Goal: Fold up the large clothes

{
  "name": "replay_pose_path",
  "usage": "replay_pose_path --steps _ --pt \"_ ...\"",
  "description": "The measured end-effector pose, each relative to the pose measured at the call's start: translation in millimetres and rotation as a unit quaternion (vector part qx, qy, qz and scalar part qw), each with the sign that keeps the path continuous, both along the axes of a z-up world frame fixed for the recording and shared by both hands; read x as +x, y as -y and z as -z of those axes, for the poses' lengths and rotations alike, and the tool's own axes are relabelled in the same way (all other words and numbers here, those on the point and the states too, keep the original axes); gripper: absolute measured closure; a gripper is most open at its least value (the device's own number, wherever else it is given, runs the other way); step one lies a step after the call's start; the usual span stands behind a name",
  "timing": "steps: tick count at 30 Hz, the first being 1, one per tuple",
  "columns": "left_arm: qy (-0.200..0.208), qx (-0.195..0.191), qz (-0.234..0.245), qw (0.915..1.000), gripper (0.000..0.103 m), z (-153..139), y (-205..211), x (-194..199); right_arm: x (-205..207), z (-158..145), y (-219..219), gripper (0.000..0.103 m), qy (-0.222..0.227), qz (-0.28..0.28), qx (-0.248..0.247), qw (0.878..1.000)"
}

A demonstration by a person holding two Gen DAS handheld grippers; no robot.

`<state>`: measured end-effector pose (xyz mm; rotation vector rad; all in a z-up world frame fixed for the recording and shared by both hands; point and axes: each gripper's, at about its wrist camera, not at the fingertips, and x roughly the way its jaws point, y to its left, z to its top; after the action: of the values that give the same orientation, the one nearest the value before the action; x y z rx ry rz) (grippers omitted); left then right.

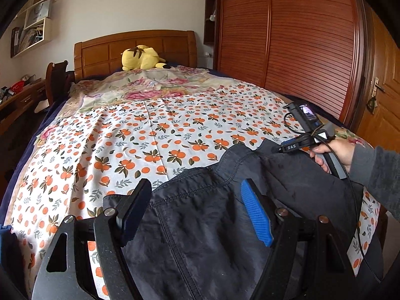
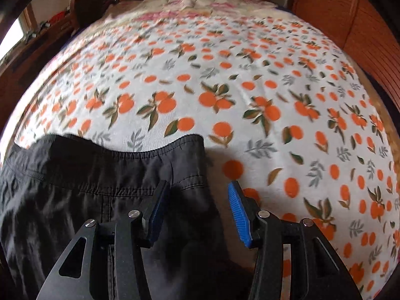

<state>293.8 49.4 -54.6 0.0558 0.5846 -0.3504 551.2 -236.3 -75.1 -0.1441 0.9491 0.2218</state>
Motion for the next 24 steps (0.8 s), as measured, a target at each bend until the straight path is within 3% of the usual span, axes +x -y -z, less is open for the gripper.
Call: replay_pose_path --steps 2,4,7,10,12,15,20,24 --pt "0.000 0.000 0.002 1.0000 0.028 0 1 0 4 1 -2 0.059 0.004 -0.008 -0.004 1.000" --pt "0.000 0.000 0.003 1.0000 0.028 -1 1 0 0 -1 -6 0.080 0.014 -0.025 -0.013 1.000" --pt "0.000 0.000 0.002 1.0000 0.028 -1 1 0 -9 -7 -13 0.093 0.042 -0.050 -0.033 0.997" --pt "0.001 -0.001 0.001 1.0000 0.028 -2 3 -1 -19 -22 -3 0.095 0.077 -0.036 -0.034 0.996" --pt "0.002 -0.001 -0.001 1.0000 0.028 -3 2 -1 -24 -32 9 0.096 0.106 0.004 -0.045 0.993" --pt "0.001 -0.001 -0.003 1.0000 0.028 -3 0 -1 -15 -27 22 0.096 0.077 0.057 -0.046 0.994" --pt "0.004 0.004 -0.002 1.0000 0.028 -5 3 -5 -23 -26 16 0.092 0.072 0.043 -0.047 0.995" --pt "0.007 0.010 0.002 0.9999 0.028 -5 8 -11 -53 -33 19 0.086 0.079 0.036 -0.068 0.994"
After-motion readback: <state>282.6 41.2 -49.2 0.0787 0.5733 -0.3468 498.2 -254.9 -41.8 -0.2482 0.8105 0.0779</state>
